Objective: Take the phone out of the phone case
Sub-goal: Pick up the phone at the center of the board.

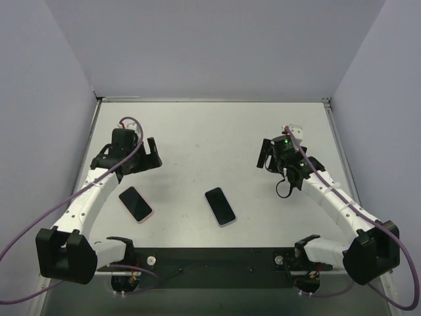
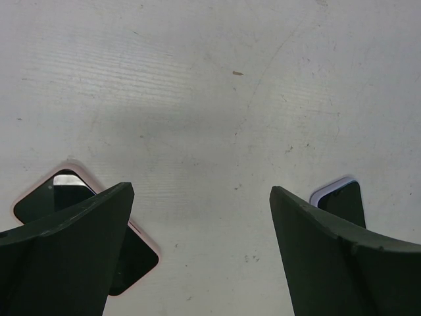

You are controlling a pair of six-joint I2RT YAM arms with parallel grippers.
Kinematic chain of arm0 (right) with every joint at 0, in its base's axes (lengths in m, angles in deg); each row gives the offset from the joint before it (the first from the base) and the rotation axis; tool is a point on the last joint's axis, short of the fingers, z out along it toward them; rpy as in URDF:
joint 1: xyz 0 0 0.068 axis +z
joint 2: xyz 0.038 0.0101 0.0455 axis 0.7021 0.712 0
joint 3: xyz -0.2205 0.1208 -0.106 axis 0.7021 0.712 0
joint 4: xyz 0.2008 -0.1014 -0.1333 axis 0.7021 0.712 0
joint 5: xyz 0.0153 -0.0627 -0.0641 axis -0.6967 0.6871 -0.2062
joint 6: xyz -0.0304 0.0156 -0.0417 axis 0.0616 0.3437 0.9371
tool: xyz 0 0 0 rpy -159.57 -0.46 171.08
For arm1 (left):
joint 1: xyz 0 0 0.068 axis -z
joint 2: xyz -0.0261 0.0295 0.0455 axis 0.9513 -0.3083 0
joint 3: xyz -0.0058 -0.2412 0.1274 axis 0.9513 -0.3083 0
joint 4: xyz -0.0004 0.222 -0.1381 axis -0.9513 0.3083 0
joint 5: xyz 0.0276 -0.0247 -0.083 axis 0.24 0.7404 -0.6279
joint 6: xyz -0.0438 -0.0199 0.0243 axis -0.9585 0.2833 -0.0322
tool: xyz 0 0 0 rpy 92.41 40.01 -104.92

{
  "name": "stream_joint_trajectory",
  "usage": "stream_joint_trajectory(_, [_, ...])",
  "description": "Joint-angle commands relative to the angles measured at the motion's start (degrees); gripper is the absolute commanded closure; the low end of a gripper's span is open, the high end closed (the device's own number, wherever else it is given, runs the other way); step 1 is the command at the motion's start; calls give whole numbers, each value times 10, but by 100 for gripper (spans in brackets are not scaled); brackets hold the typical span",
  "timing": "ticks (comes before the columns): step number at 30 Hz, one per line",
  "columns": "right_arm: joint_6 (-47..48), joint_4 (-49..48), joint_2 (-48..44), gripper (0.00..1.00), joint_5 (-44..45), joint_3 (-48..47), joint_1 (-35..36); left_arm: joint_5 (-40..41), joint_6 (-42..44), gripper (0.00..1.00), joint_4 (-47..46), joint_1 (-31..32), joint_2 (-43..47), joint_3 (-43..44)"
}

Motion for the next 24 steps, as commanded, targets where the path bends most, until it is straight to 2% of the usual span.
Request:
stream_joint_trajectory(1, [0, 14, 3, 1, 14, -11, 2, 13, 1, 3, -19, 0, -2, 4])
stream_joint_trajectory(10, [20, 16, 38, 1, -68, -36, 22, 16, -16, 4, -39, 0, 6, -20])
stream_joint_trajectory(13, [35, 24, 80, 1, -101, -66, 70, 16, -24, 4, -62, -1, 22, -32])
stream_joint_trajectory(16, [51, 39, 162, 0, -112, -104, 131, 16, -38, 3, -81, 0, 44, -54])
stream_joint_trajectory(19, [49, 50, 223, 0, -142, -140, 177, 16, -41, 3, -61, -4, 42, -44])
stream_joint_trajectory(24, [23, 49, 263, 0, -153, -141, 223, 28, -56, 3, -29, -4, 35, -30])
